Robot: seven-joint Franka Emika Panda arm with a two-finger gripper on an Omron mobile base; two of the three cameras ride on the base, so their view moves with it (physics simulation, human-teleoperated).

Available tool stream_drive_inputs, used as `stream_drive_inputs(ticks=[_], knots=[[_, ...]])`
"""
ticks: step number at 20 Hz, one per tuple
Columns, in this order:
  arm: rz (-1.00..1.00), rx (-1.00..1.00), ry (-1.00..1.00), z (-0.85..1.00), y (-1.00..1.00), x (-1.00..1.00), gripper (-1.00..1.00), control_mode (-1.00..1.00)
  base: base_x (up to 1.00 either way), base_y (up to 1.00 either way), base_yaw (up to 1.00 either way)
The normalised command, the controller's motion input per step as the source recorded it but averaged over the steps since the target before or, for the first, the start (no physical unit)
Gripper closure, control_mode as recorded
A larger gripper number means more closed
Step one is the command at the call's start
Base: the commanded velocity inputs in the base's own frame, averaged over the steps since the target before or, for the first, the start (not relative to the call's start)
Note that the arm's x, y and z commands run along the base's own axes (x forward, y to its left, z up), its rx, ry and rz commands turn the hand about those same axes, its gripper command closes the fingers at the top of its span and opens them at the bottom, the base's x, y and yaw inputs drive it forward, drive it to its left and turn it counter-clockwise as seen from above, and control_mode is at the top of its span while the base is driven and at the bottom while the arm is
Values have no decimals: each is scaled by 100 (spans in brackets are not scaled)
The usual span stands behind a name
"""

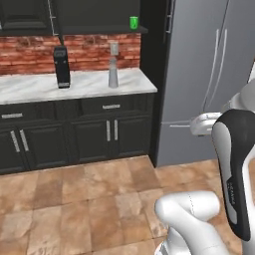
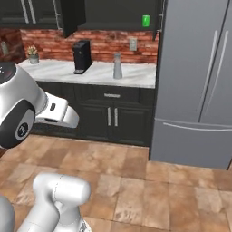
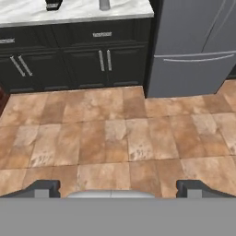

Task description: There is a tray on the dining counter. Grab the cup, mug, and pitcher and place them on the tray. The pitcher may be placed next to the tray if it cannot fit the tray.

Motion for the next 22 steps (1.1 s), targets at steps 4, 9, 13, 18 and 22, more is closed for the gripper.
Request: stream_drive_inputs(ticks=[4,9,13,18,22], knots=[[0,0,0,0,0,0,-100,100,83,0,0],[0,0,0,0,0,0,-100,100,78,0,0],[0,0,0,0,0,0,-100,100,75,0,0],[0,0,0,0,0,0,-100,100,76,0,0],[0,0,0,0,0,0,-100,100,72,0,0]])
